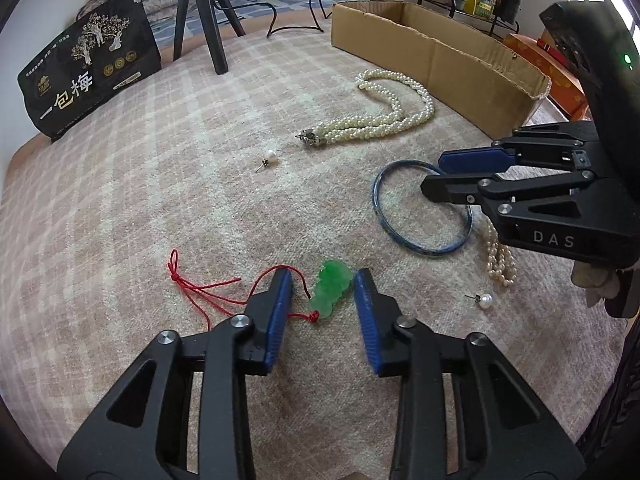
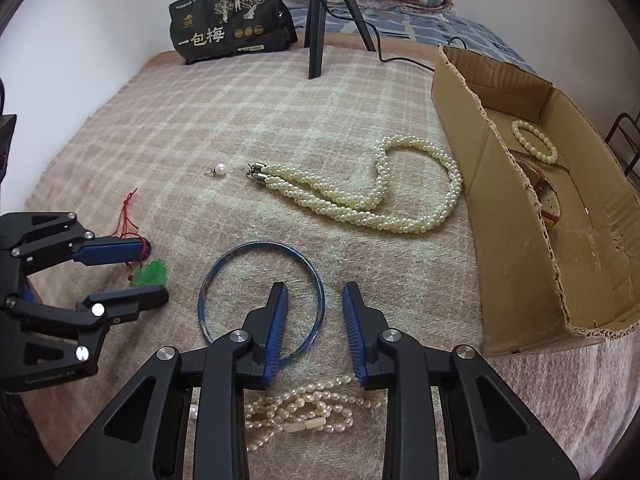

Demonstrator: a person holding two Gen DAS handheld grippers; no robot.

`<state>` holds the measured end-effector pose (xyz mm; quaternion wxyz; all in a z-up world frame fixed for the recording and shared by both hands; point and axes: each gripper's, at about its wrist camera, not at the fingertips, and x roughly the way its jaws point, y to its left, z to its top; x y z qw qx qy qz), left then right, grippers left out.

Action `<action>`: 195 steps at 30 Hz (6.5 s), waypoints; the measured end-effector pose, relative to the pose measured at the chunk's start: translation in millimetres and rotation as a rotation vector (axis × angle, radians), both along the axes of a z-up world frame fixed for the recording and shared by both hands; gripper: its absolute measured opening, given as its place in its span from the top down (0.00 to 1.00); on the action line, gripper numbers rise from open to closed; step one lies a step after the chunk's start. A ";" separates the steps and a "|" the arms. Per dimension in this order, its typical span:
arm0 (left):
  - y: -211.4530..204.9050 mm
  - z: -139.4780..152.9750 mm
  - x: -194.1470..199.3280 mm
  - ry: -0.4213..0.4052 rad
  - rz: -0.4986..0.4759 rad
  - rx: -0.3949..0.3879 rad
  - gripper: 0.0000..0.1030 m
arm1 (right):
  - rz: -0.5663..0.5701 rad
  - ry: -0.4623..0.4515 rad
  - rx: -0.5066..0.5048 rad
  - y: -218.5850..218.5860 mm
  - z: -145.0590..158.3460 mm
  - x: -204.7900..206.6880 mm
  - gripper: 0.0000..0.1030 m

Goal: Organize jewelry
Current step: 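Grasp the green jade pendant with the left tool while the right tool grasps the blue bangle, then carry pendant and bangle into the cardboard box and open both tools, then withdraw both open tools from the box toward the pearl necklaces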

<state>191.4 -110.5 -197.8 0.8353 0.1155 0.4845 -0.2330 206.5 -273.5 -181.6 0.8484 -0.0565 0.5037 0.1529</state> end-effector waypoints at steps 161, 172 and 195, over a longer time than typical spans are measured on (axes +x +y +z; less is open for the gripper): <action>-21.0 198.8 48.5 -0.281 0.026 -0.257 0.42 | -0.339 -0.363 -0.070 -92.8 174.9 -60.7 0.22; 24.8 191.2 -17.4 -0.285 -0.001 -0.252 0.42 | -0.365 -0.329 -0.001 -68.9 179.0 -95.7 0.22; 69.0 120.0 -19.4 -0.151 0.109 -0.306 0.42 | -0.386 -0.090 0.108 -54.6 100.4 -91.2 0.23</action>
